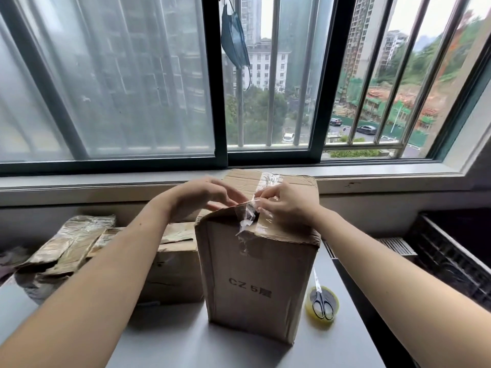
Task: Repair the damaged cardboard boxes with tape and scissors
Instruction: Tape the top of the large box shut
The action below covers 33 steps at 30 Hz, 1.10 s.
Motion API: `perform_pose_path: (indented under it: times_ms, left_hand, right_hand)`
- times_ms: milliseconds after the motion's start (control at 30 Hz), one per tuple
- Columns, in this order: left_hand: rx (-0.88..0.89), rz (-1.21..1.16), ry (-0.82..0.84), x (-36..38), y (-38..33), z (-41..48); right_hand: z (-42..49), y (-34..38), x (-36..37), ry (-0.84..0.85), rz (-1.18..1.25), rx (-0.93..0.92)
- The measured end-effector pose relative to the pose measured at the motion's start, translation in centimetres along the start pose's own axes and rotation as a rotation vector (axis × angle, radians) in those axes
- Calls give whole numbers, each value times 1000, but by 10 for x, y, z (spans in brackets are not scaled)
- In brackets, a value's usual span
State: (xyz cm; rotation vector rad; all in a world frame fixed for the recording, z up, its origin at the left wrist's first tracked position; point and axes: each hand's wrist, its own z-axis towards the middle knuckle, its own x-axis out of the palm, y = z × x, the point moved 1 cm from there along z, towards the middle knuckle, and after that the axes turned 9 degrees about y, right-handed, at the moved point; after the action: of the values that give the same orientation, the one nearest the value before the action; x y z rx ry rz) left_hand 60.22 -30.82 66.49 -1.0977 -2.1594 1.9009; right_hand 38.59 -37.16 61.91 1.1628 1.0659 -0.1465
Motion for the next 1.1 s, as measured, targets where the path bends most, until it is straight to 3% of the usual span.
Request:
perform_pose_path:
  times_ms: [67, 167, 333, 500, 633, 833, 1000, 1100]
  left_hand:
    - [23, -42, -130, 1, 1, 9]
    - [34, 247, -285, 8, 4, 20]
    - [-97, 619, -123, 30, 18, 26]
    - [-121, 917, -192, 36, 47, 28]
    - [-176, 951, -206, 45, 47, 25]
    - [-215, 888, -34, 33, 39, 19]
    - [-187, 883, 1, 31, 41, 18]
    - [-171, 1040, -52, 39, 43, 21]
  right_hand:
    - [-3, 4, 2, 11, 10, -22]
    - [-6, 7, 2, 36, 13, -34]
    - [-10, 13, 2, 113, -6, -63]
    - [-8, 12, 13, 218, -50, -18]
    - [-12, 13, 8, 262, -202, 53]
    - [-12, 11, 6, 330, -444, 156]
    - [-16, 7, 7, 312, -496, 185]
    - [-12, 6, 7, 352, -492, 271]
